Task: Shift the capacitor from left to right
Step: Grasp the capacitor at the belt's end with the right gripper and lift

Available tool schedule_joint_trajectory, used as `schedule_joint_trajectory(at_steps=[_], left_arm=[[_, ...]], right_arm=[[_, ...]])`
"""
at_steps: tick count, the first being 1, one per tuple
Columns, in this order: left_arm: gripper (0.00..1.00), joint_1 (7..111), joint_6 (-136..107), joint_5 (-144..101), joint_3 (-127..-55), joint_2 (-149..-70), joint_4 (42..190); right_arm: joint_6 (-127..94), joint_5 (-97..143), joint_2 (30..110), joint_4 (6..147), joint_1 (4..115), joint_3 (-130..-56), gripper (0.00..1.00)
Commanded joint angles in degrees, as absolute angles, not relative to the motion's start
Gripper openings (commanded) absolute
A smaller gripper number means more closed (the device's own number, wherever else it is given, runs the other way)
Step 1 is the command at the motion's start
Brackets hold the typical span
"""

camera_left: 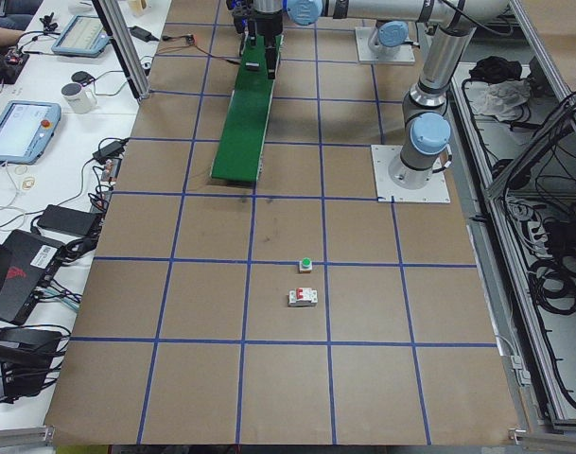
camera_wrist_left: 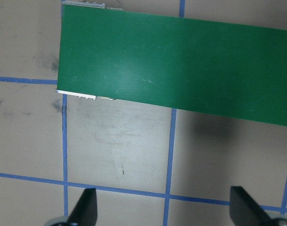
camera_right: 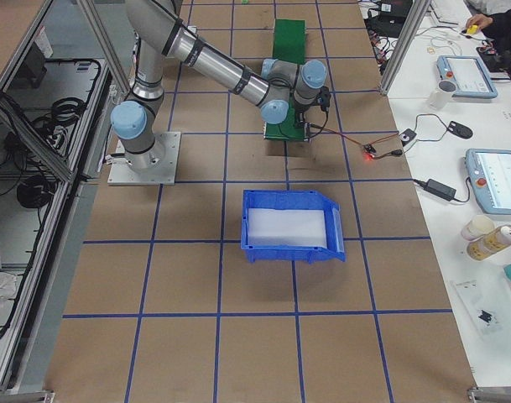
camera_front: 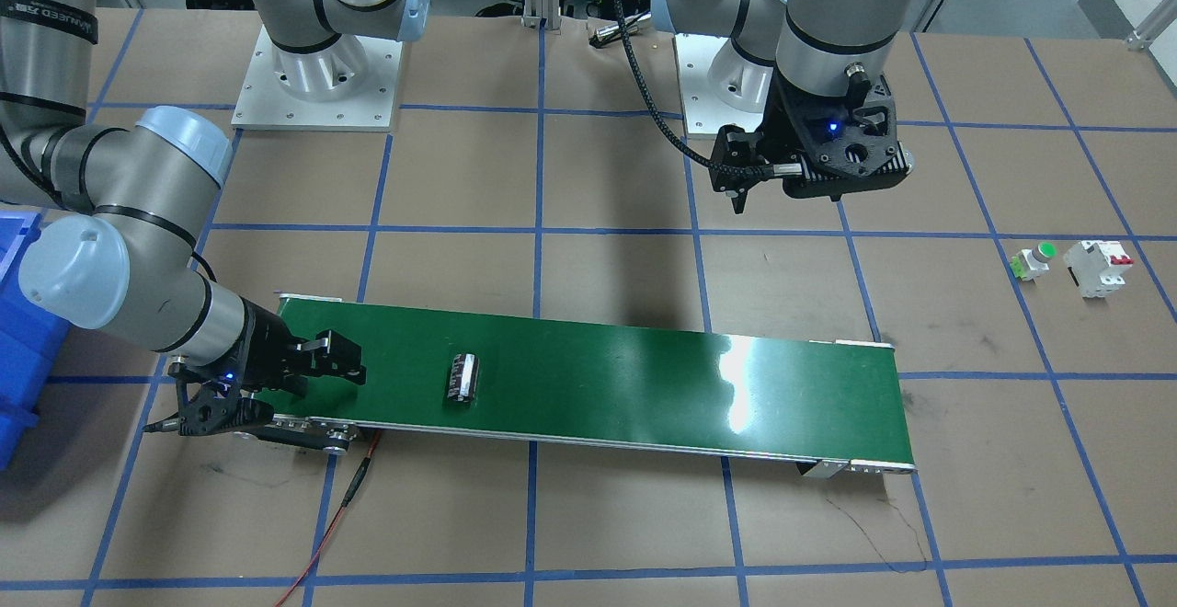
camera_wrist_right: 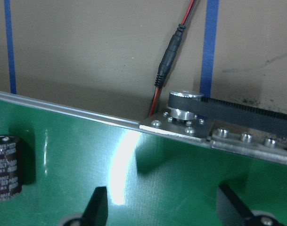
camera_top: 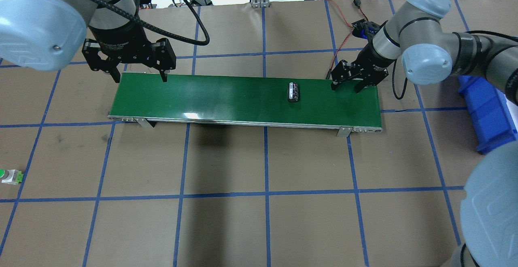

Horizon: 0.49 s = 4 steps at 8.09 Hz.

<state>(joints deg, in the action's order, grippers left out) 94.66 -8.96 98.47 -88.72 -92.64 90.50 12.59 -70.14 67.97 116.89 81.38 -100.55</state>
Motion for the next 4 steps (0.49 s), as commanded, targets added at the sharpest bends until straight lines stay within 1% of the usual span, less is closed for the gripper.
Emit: schedule_joint_trajectory(at_steps=[1, 4], left_arm=[[1.0, 94.7, -9.0, 98.4, -88.7, -92.6, 90.4], [1.0, 94.7, -9.0, 98.4, -88.6, -92.7, 90.4]], right_arm=[[12.5, -70.1, 68.0, 116.9, 81.4, -100.5, 0.83], [7.9, -70.6, 68.9, 116.8, 81.6, -100.5, 0.83]])
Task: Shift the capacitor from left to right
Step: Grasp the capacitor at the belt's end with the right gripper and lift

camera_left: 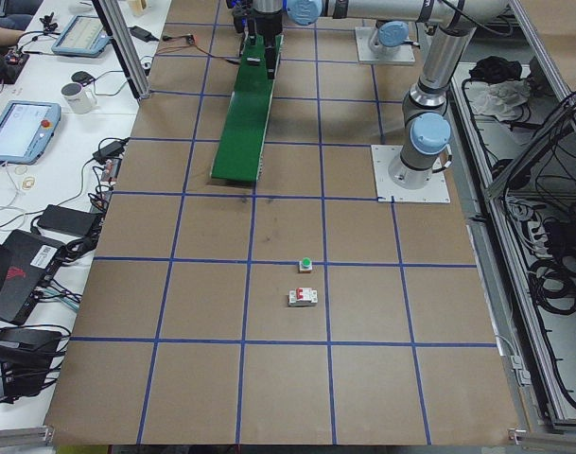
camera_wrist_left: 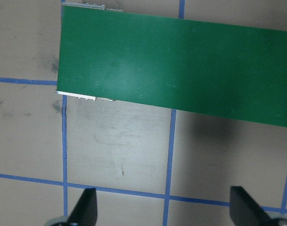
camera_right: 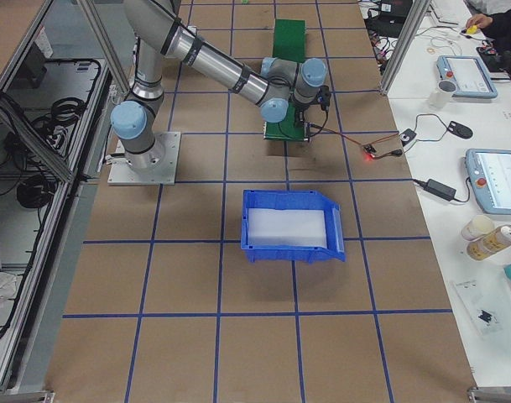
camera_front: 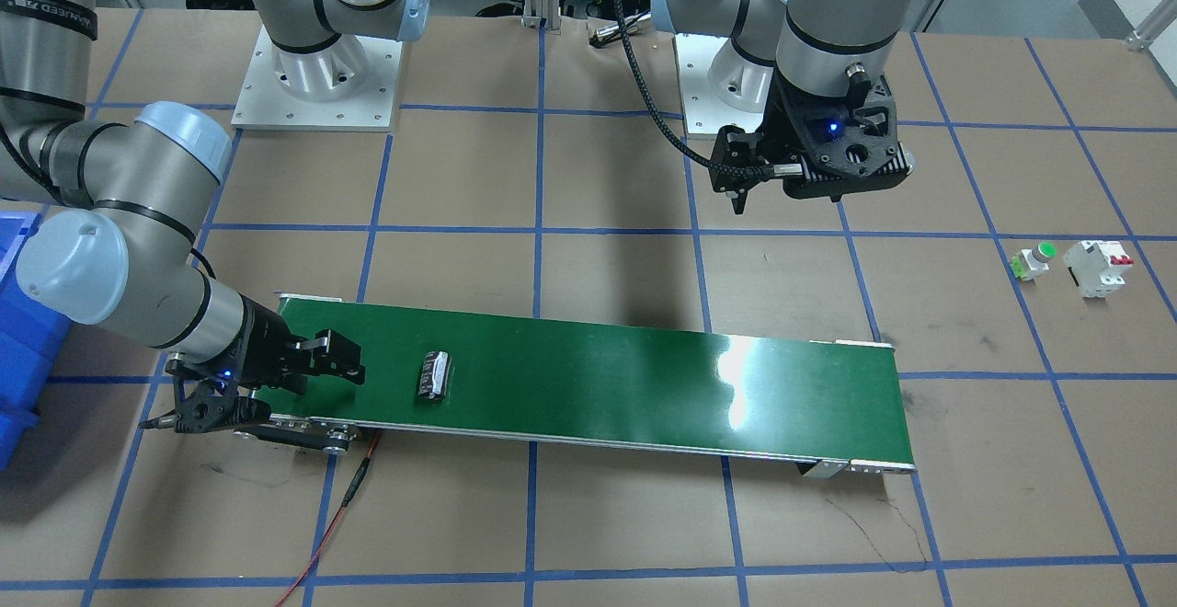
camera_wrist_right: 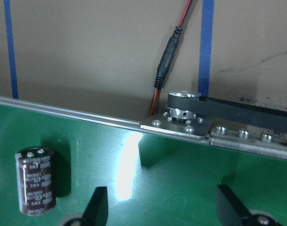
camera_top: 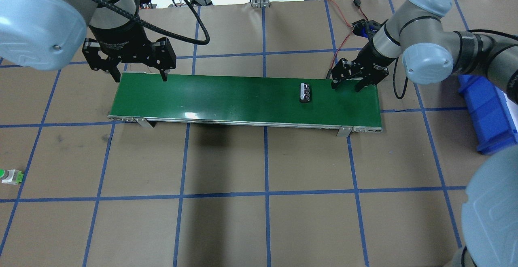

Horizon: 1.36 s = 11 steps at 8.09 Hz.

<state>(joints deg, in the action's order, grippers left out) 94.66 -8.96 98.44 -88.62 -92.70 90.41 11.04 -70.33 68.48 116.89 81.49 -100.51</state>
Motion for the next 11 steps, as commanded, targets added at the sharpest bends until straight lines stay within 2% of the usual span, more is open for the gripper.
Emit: schedule_joint_trajectory(at_steps=[1, 8, 9, 10, 11], left_arm=[[1.0, 94.7, -9.0, 98.4, -88.6, -92.7, 90.4], [1.0, 94.7, -8.9, 98.4, -88.7, -92.8, 89.5], [1.0, 94.7, -9.0, 98.4, -88.7, -92.8, 89.5], [1.0, 94.7, -8.9, 98.4, -88.9, -92.8, 89.5], [1.0, 94.7, -9.0, 98.4, -88.9, -92.8, 89.5]], right_arm=[[6.3, -70.7, 68.9, 116.8, 81.9, -100.5, 0.83], [3.8, -71.5, 69.5, 116.5, 84.1, -100.5, 0.8], [3.8, -73.6, 69.5, 116.3, 84.1, -100.5, 0.69], [4.2, -77.5, 69.5, 116.0, 84.2, -100.5, 0.53], [4.0, -79.1, 69.6, 115.3, 84.5, -100.5, 0.25]])
